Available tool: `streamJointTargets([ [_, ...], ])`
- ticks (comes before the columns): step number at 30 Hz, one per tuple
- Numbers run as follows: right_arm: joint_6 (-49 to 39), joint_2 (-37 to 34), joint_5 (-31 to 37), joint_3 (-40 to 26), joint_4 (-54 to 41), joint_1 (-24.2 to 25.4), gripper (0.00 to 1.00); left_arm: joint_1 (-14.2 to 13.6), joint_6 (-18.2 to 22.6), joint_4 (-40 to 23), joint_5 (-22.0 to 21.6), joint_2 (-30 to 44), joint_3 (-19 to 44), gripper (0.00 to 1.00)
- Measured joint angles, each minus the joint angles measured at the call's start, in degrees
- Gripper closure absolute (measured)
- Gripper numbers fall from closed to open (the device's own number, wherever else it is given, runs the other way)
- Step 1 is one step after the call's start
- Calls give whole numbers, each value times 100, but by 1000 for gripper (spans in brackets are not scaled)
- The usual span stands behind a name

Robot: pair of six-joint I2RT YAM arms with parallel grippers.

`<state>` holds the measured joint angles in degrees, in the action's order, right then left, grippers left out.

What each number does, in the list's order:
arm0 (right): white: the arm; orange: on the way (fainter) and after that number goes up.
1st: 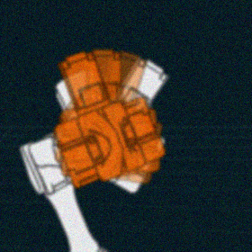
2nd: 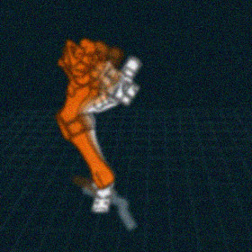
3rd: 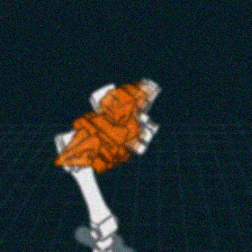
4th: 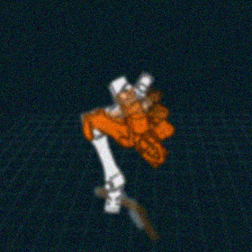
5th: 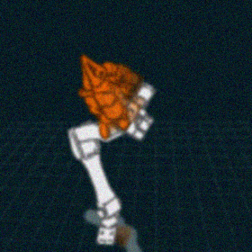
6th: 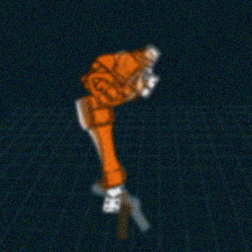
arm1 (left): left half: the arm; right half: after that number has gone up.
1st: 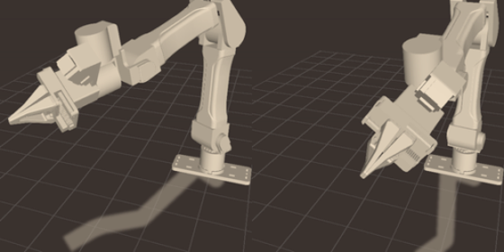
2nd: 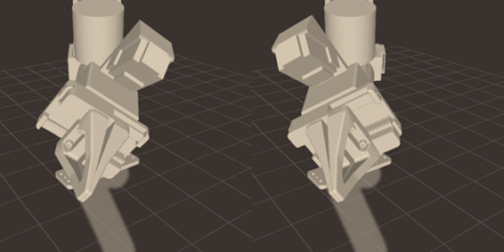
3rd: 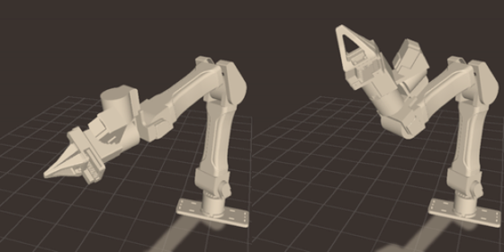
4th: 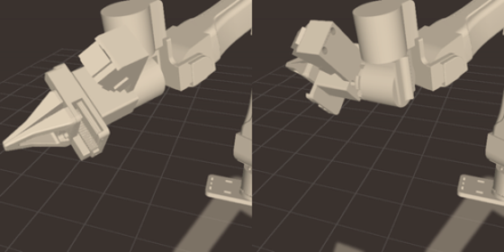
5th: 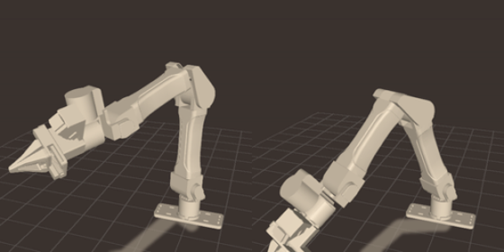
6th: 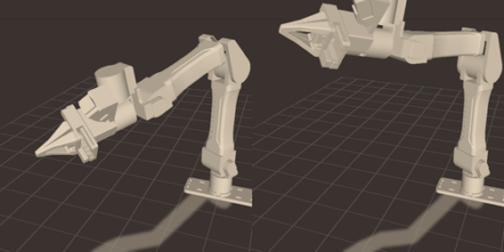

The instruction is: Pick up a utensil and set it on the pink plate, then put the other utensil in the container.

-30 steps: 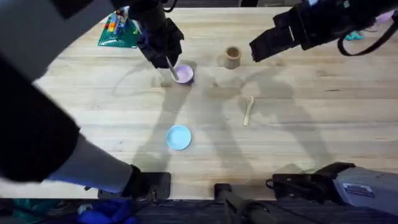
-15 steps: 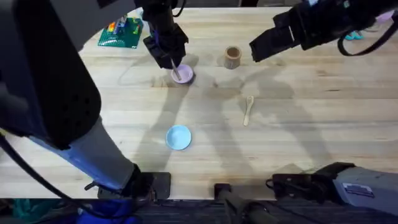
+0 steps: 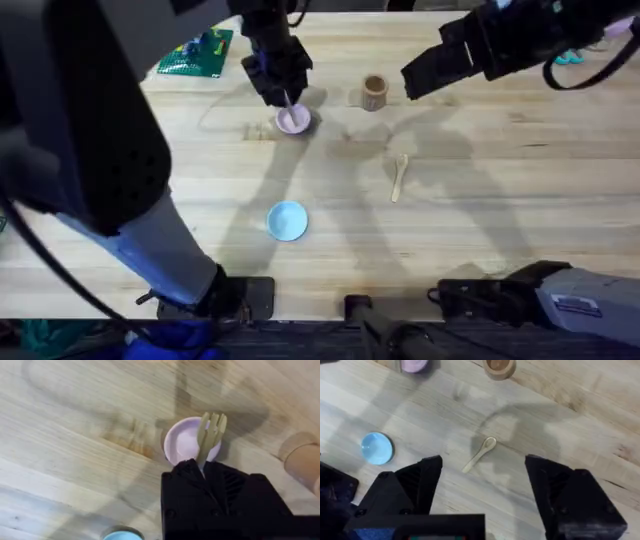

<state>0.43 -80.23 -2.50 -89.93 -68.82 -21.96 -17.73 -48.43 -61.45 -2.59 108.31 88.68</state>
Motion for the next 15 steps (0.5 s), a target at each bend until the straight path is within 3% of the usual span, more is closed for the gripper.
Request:
streamJointTargets([
  [15,0,1,-2,0,-15,0,5,-73,183,20,-24,318,0,959],
])
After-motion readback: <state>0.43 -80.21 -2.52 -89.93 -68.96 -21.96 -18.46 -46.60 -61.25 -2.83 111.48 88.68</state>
